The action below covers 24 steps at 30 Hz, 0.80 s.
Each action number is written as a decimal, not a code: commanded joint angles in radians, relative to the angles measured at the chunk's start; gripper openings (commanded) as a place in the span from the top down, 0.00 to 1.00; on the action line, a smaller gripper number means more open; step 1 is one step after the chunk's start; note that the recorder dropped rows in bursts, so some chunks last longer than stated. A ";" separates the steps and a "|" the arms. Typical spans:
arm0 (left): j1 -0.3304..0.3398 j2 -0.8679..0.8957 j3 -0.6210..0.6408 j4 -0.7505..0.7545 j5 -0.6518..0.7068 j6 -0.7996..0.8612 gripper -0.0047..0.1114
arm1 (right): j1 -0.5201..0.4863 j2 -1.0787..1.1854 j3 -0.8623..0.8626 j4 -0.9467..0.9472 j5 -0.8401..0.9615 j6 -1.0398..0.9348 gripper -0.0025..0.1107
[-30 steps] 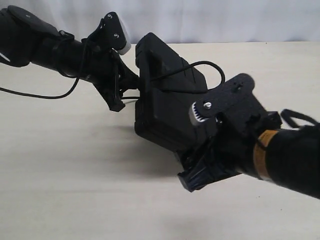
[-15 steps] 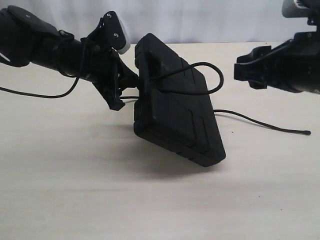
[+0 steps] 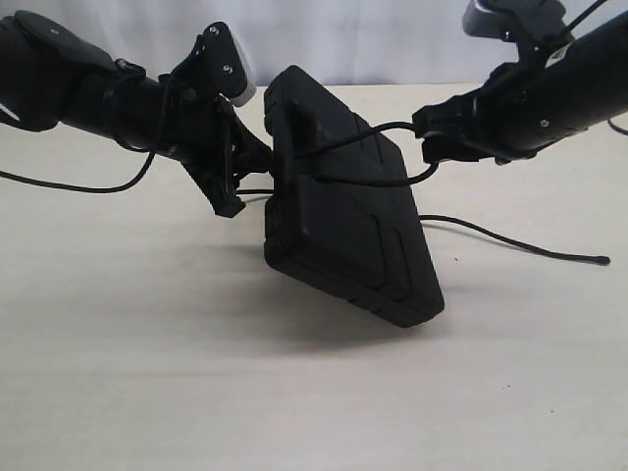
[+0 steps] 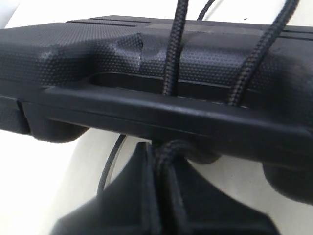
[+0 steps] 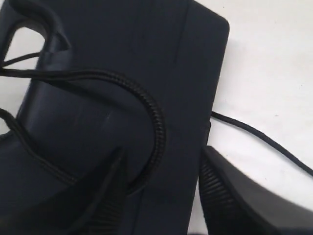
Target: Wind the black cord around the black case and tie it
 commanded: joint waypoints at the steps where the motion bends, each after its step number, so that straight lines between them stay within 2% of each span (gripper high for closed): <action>1: -0.008 -0.004 -0.003 -0.022 0.014 -0.002 0.96 | -0.007 0.054 -0.009 0.009 -0.055 -0.016 0.60; 8: -0.008 -0.004 -0.003 -0.022 0.014 -0.002 0.95 | -0.007 0.095 -0.009 0.160 -0.132 -0.106 0.62; 11: -0.008 -0.004 -0.003 -0.022 0.014 -0.002 0.84 | -0.007 0.095 -0.009 0.218 -0.135 -0.156 0.73; 15: -0.008 -0.004 -0.003 -0.022 0.017 -0.002 0.64 | -0.007 0.095 -0.009 0.223 -0.135 -0.159 0.94; 19: -0.008 -0.026 -0.003 -0.013 0.000 -0.002 0.48 | -0.007 0.095 -0.009 0.223 -0.138 -0.159 0.94; 21: -0.008 -0.063 -0.003 0.018 -0.007 -0.002 0.45 | -0.007 0.095 -0.009 0.223 -0.140 -0.159 0.94; 24: -0.008 -0.138 -0.003 0.061 -0.017 -0.002 0.45 | -0.007 0.095 -0.009 0.223 -0.159 -0.159 0.94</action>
